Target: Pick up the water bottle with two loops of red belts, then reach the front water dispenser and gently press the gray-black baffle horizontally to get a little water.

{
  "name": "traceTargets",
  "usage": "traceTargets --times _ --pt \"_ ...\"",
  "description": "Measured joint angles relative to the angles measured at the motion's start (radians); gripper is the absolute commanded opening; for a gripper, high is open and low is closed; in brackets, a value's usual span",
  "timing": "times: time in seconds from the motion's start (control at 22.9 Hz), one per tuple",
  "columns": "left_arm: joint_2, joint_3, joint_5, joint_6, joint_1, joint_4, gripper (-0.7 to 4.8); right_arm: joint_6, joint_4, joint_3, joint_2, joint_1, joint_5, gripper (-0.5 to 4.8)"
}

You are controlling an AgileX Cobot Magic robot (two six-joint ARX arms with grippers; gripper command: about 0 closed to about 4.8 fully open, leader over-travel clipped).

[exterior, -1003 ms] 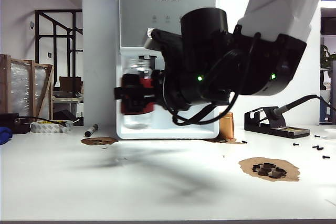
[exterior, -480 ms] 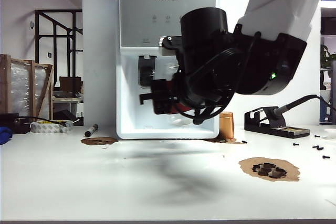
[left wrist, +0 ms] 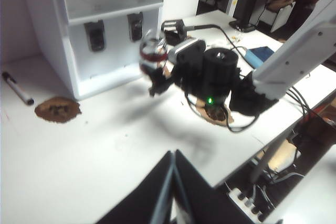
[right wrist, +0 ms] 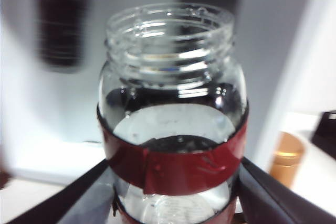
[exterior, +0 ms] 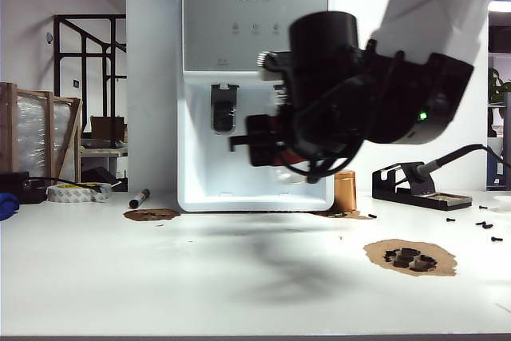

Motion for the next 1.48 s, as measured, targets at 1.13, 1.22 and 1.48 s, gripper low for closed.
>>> traceTargets --times 1.13,1.22,1.48 --pt "0.099 0.023 -0.010 -0.002 0.000 0.062 -0.04 0.000 -0.097 0.137 0.027 -0.115 -0.251 -0.05" --pt "0.099 0.023 -0.009 -0.002 0.000 0.074 -0.05 0.000 -0.105 0.143 0.027 -0.121 -0.249 -0.05" --pt "0.100 0.023 -0.009 0.003 0.000 0.082 -0.05 0.000 -0.113 0.151 0.034 -0.145 -0.243 -0.05"
